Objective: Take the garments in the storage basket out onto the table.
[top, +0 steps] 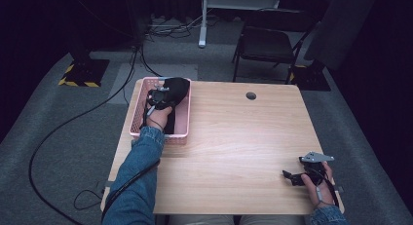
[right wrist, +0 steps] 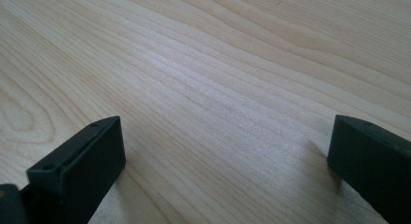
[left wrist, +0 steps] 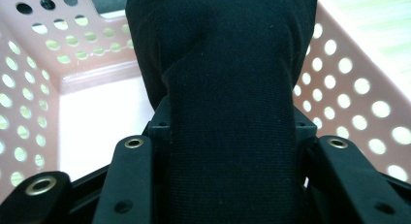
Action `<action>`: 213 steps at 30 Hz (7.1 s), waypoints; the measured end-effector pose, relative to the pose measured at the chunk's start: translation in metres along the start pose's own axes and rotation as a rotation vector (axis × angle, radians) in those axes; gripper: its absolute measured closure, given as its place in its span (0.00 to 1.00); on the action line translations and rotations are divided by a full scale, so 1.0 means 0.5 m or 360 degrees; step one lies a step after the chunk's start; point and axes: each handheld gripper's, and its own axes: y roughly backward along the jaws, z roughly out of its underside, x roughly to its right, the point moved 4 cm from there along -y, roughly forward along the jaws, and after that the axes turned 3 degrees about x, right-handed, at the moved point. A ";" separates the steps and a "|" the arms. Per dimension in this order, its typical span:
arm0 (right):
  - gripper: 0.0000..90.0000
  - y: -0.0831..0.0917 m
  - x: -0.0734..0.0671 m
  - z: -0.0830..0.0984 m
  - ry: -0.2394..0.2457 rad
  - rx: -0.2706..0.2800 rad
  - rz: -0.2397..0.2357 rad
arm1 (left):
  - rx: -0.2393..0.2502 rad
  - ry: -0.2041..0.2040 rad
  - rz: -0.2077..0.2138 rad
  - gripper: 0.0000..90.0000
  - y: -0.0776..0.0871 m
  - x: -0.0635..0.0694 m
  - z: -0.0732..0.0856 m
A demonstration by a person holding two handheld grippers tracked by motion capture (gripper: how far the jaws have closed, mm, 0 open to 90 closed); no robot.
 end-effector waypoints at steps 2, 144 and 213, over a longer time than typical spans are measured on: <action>0.00 0.000 0.000 0.000 0.0001 0.0000 0.0000 | 0.0023 -0.0005 -0.0003 0.59 0.005 0.002 -0.005; 0.00 0.000 0.000 0.000 0.0013 0.0000 -0.0017 | 0.0407 -0.0171 0.0394 0.56 -0.030 0.423 -0.079; 0.00 0.000 0.001 0.000 0.0019 0.0001 -0.0022 | 0.0361 -0.0153 0.0535 0.19 -0.026 0.441 -0.068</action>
